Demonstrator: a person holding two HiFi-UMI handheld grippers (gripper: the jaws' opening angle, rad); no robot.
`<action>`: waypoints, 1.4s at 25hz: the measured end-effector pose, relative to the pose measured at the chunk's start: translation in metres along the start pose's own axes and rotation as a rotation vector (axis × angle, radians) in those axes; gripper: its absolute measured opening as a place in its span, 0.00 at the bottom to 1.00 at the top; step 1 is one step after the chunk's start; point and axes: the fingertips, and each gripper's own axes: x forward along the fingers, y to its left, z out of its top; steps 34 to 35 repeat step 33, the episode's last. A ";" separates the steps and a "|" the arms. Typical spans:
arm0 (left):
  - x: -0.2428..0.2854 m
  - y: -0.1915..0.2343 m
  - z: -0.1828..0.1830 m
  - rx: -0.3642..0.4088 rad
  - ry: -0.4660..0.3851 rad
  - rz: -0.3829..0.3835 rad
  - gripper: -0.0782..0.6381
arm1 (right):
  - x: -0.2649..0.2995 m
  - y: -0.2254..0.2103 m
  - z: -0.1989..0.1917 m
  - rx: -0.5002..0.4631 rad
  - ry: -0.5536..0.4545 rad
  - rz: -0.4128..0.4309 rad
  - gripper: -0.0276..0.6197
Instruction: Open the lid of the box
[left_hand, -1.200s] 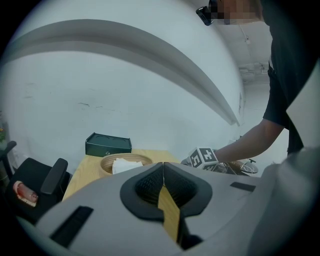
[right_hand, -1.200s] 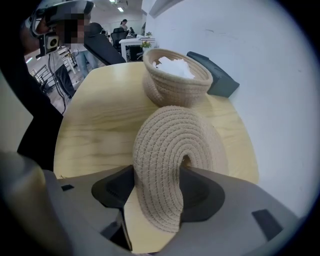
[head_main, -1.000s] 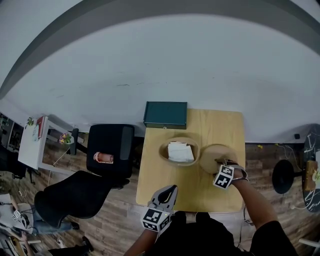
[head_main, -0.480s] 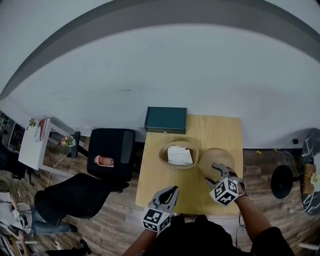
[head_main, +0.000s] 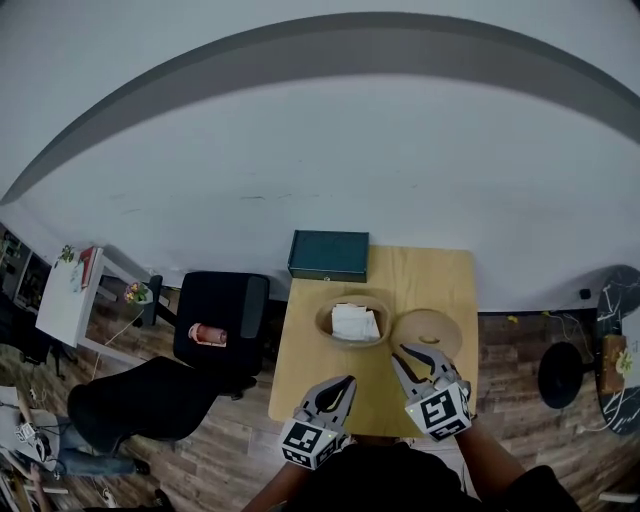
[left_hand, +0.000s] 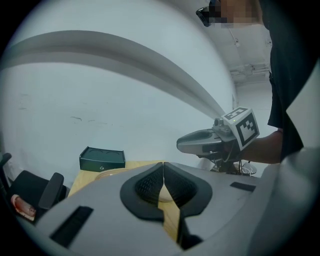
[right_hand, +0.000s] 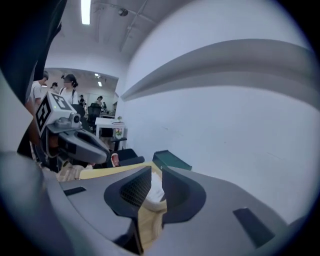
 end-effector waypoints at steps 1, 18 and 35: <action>0.000 0.000 0.004 0.001 -0.007 0.004 0.14 | -0.001 -0.002 0.008 0.015 -0.029 -0.010 0.16; 0.008 0.001 0.043 0.048 -0.095 0.009 0.14 | -0.031 -0.010 0.043 0.098 -0.183 -0.105 0.07; 0.013 -0.011 0.048 0.030 -0.097 0.004 0.14 | -0.041 -0.010 0.047 0.165 -0.236 -0.102 0.07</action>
